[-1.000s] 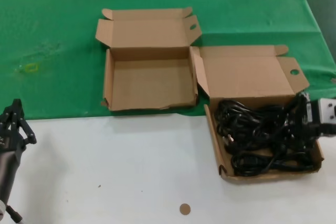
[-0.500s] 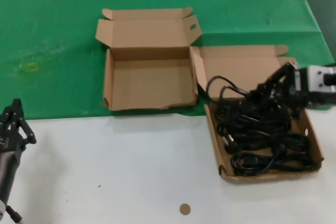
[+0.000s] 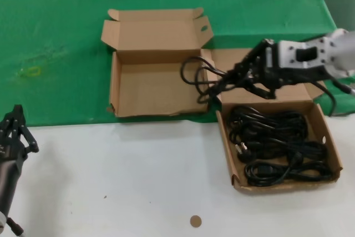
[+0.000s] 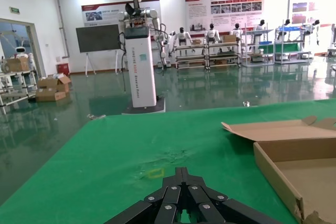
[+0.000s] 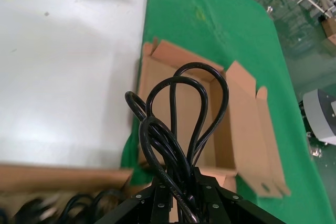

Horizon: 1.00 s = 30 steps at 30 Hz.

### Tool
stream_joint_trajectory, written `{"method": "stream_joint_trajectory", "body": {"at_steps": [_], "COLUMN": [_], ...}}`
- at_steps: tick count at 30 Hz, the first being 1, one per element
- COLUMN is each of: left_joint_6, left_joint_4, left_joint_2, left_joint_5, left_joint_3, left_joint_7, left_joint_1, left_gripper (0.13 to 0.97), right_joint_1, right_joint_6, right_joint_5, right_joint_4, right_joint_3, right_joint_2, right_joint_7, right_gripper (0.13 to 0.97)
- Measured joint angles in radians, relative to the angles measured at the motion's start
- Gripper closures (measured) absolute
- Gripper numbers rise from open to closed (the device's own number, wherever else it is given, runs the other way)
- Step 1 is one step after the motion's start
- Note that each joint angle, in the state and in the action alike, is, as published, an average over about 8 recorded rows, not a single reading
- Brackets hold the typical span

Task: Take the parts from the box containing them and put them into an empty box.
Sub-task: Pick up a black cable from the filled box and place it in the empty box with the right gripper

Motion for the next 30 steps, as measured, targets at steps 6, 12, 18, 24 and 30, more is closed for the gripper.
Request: {"method": "stream_joint_trajectory", "body": {"at_steps": [6, 12, 18, 24, 30], "left_joint_6": [0.000, 0.000, 0.000, 0.000, 0.000], "left_joint_4": [0.000, 0.000, 0.000, 0.000, 0.000], "left_joint_2": [0.000, 0.000, 0.000, 0.000, 0.000], "left_joint_5": [0.000, 0.000, 0.000, 0.000, 0.000], "left_joint_3": [0.000, 0.000, 0.000, 0.000, 0.000], "left_joint_7": [0.000, 0.000, 0.000, 0.000, 0.000], "left_joint_1": [0.000, 0.000, 0.000, 0.000, 0.000], "left_gripper": [0.953, 0.953, 0.953, 0.953, 0.953], "right_joint_1": [0.067, 0.118, 0.169, 0.220, 0.260], "right_joint_6": [0.017, 0.046, 0.082, 0.128, 0.176], "right_joint_5": [-0.044, -0.081, -0.109, -0.123, -0.133], "right_joint_4": [-0.074, -0.169, -0.288, -0.422, -0.541], "right_joint_3": [-0.042, -0.081, -0.113, -0.132, -0.141], "right_joint_2": [-0.105, -0.207, -0.305, -0.388, -0.444], "right_joint_7": [0.011, 0.005, -0.016, -0.055, -0.095], "right_gripper": [0.885, 0.885, 0.885, 0.886, 0.885]}}
